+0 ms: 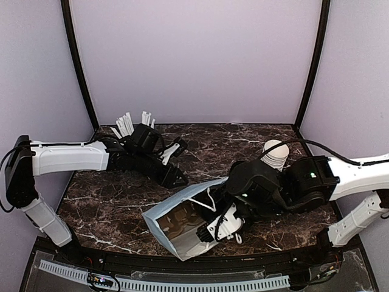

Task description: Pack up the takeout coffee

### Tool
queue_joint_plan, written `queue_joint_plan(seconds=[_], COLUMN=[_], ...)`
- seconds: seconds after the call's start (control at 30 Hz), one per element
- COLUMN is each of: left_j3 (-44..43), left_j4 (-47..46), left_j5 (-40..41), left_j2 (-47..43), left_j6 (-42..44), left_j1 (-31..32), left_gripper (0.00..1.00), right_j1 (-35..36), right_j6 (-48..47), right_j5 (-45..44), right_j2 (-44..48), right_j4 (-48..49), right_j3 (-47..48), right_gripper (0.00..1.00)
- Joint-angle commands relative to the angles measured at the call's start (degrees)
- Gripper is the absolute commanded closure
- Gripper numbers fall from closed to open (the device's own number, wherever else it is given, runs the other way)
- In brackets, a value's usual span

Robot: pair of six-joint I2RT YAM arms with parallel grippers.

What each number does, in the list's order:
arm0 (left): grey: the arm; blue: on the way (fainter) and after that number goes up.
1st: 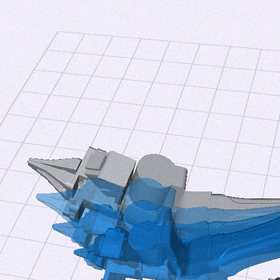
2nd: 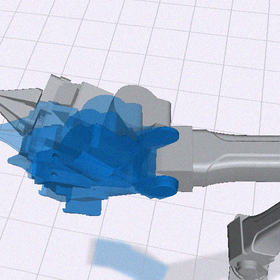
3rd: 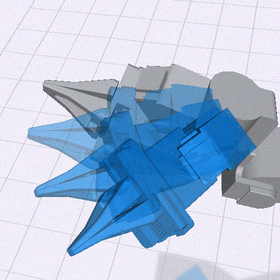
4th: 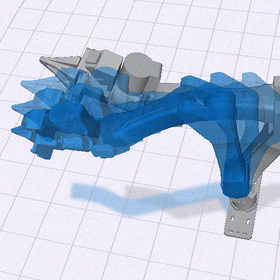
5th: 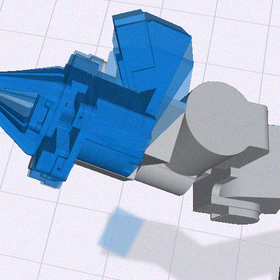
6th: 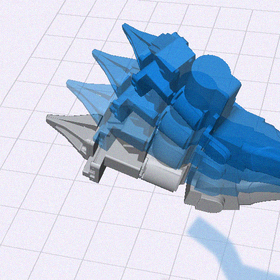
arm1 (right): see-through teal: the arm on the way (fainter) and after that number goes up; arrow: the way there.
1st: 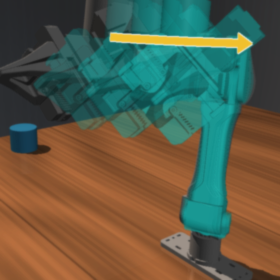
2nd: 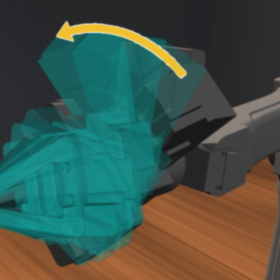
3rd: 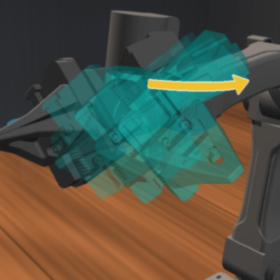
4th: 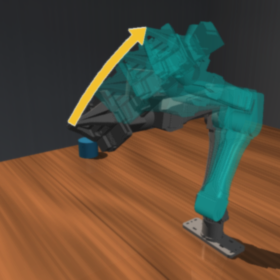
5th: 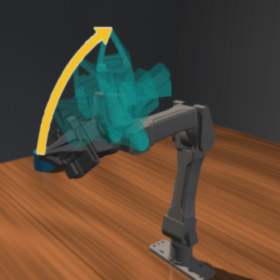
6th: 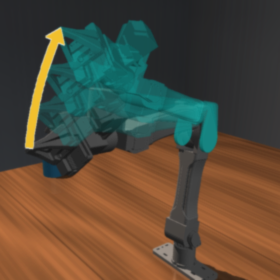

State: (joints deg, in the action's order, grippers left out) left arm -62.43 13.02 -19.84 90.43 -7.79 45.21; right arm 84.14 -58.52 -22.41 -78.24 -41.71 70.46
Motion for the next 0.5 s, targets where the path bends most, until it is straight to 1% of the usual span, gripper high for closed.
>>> queue_joint_plan(seconds=[0.0,0.17,0.47], left_j3=[0.49,-0.16,-0.91], left_j4=[-1.28,-0.01,-0.42], left_j5=[-2.02,-3.44,-6.61], left_j2=[-0.62,0.12,3.23], left_j6=[0.32,0.82,0.52], left_j1=[-0.12,-0.12,-0.13], left_gripper=[0.49,0.49,0.49], right_j1=[2.82,3.00,1.73], right_j6=[-1.15,-4.14,-5.97], right_j5=[1.36,1.83,1.48], right_j2=[6.89,10.45,11.25], right_j4=[0.86,4.58,10.81], right_j3=[-3.73,-8.93,-12.67], right_gripper=[0.49,0.49,0.48])
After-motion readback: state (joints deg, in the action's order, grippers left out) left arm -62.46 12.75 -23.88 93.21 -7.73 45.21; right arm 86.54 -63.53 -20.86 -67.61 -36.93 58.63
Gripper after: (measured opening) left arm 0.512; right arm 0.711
